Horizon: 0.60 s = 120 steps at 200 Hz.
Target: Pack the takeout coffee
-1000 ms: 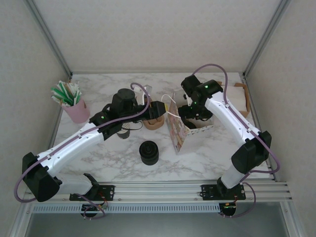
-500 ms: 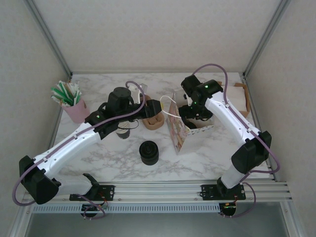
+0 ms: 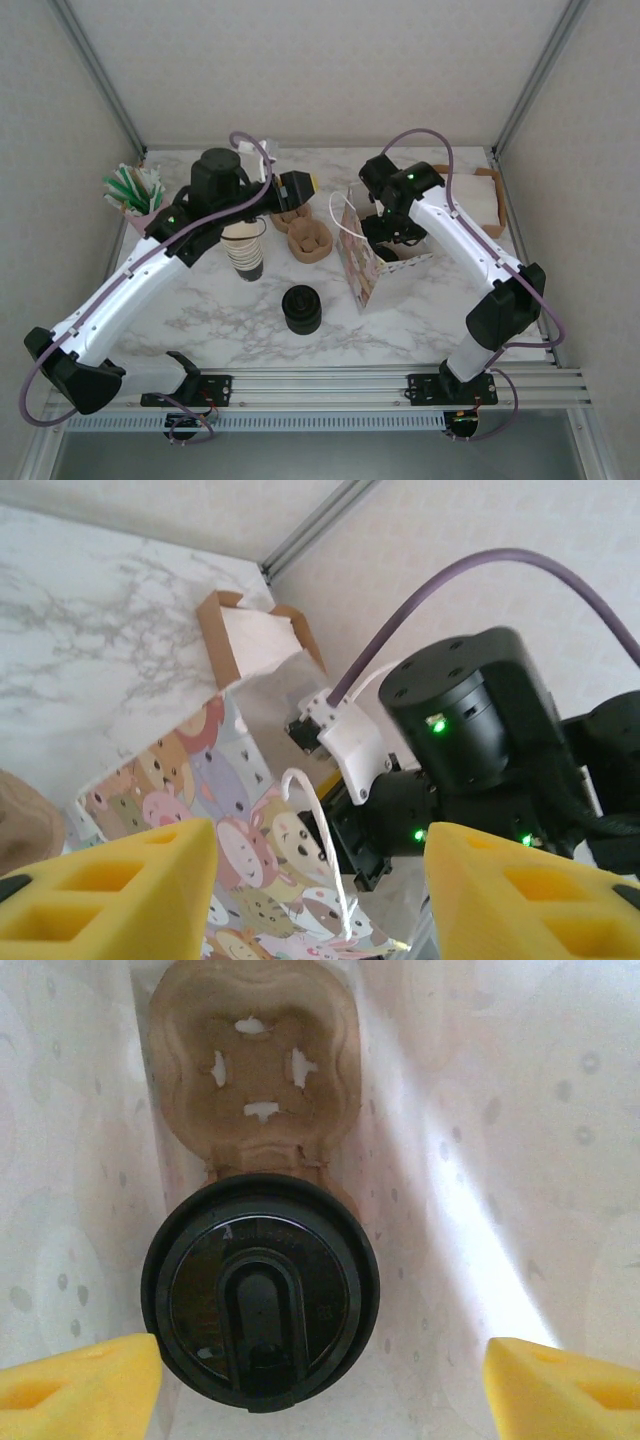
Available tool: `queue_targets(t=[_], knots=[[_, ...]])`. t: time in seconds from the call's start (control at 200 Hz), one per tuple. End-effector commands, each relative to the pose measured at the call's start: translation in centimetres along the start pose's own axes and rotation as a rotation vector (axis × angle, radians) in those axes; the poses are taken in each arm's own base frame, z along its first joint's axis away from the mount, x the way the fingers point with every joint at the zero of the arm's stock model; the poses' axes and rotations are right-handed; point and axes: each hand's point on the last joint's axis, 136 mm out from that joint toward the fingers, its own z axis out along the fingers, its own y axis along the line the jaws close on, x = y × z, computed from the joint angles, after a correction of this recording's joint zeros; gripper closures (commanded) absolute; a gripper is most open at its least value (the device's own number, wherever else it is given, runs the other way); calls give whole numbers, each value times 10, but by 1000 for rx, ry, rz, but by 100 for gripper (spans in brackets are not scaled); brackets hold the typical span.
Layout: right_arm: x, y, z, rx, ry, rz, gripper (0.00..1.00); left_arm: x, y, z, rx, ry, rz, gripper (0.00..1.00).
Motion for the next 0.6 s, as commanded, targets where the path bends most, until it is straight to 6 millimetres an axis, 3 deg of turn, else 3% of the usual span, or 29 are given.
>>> queue_targets(t=[0.0,0.295,0.596], knots=[[-4,-4,-10,23,-25,21,20,-13,4,7,-52,-2,48,43],[-9,-4,-27,11,-80,34,22,-12,11,50,-34,64,40,46],[-11,-6,-49,-9,-154,46,26,-4,23,75,-72,117,58,50]])
